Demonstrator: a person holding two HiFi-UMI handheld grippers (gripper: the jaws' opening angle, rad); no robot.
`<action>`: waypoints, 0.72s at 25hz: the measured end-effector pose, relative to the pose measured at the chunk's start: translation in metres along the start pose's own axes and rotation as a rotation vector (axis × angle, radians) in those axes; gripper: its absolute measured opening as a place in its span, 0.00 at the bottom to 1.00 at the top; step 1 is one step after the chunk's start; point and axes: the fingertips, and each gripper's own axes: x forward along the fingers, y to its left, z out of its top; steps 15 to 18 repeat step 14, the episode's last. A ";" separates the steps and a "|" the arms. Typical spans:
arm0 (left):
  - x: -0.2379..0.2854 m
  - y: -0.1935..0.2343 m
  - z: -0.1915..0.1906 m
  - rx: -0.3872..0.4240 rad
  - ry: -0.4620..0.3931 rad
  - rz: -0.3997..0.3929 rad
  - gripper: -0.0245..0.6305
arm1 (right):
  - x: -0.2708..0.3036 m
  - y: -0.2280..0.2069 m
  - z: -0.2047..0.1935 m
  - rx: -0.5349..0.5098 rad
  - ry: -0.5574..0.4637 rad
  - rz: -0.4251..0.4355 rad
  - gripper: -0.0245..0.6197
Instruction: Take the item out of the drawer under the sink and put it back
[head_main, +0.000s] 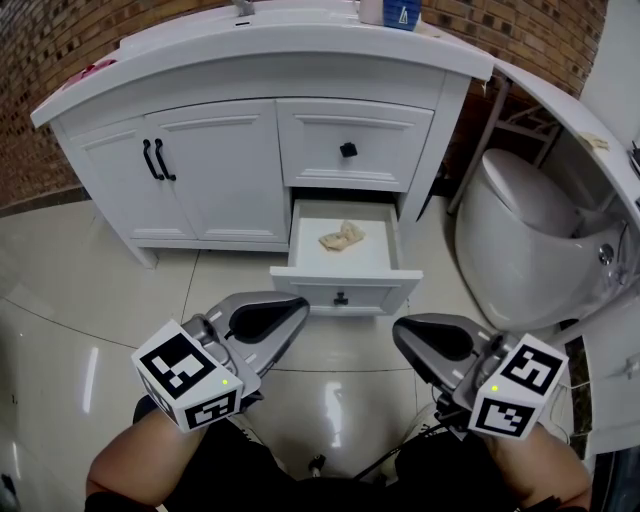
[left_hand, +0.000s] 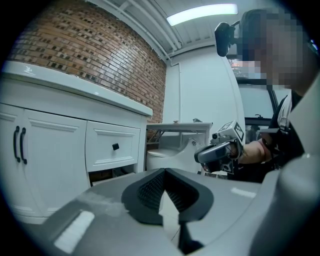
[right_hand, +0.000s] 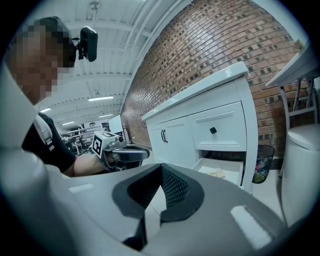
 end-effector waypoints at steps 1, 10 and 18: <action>0.000 0.000 0.000 0.001 0.001 0.000 0.05 | 0.001 0.000 -0.001 -0.001 0.004 0.000 0.04; 0.001 0.000 0.000 -0.001 0.002 0.002 0.05 | 0.001 0.003 -0.001 0.000 0.004 0.010 0.04; 0.002 -0.001 0.000 -0.001 0.002 0.000 0.05 | 0.000 0.003 0.000 0.001 0.004 0.011 0.04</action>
